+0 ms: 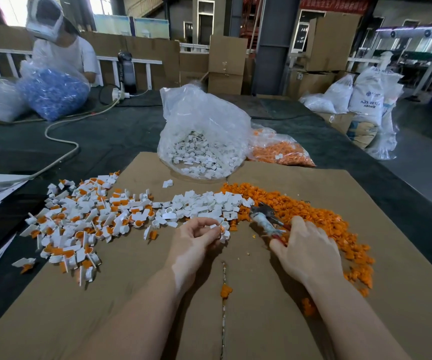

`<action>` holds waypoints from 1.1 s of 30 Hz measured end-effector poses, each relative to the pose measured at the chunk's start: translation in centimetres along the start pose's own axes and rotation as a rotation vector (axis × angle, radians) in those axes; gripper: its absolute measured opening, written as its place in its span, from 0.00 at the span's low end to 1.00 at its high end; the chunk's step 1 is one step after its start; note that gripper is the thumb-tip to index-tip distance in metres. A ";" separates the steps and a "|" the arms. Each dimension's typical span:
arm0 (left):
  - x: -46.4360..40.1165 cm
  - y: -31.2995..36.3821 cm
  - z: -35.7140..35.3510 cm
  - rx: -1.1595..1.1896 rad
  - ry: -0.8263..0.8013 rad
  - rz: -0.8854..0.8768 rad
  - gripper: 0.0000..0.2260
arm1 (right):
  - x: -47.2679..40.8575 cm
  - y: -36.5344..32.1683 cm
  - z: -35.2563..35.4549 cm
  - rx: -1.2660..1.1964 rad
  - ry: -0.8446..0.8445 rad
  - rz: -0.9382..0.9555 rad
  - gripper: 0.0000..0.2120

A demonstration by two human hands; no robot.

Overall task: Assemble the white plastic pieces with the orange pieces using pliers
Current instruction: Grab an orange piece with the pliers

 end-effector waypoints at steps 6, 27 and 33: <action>-0.2 0.1 0.1 0.150 0.023 0.101 0.05 | 0.7 -2.9 0.5 -0.481 -0.411 0.028 0.16; -0.6 0.2 0.2 0.134 0.131 0.100 0.05 | 1.9 -4.0 1.2 -0.656 -0.614 0.091 0.14; -0.6 0.1 0.3 0.137 0.131 0.095 0.06 | 2.0 -4.3 0.7 -0.566 -0.463 0.110 0.16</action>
Point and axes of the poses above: each hand's wrist, its own x-axis away from the middle knuckle, its own z-axis out of the back of the hand, y = z × x, the point moved 2 cm from there along -x, towards the middle knuckle, and after that the axes turned 10 degrees about y, right-handed, at the moved point
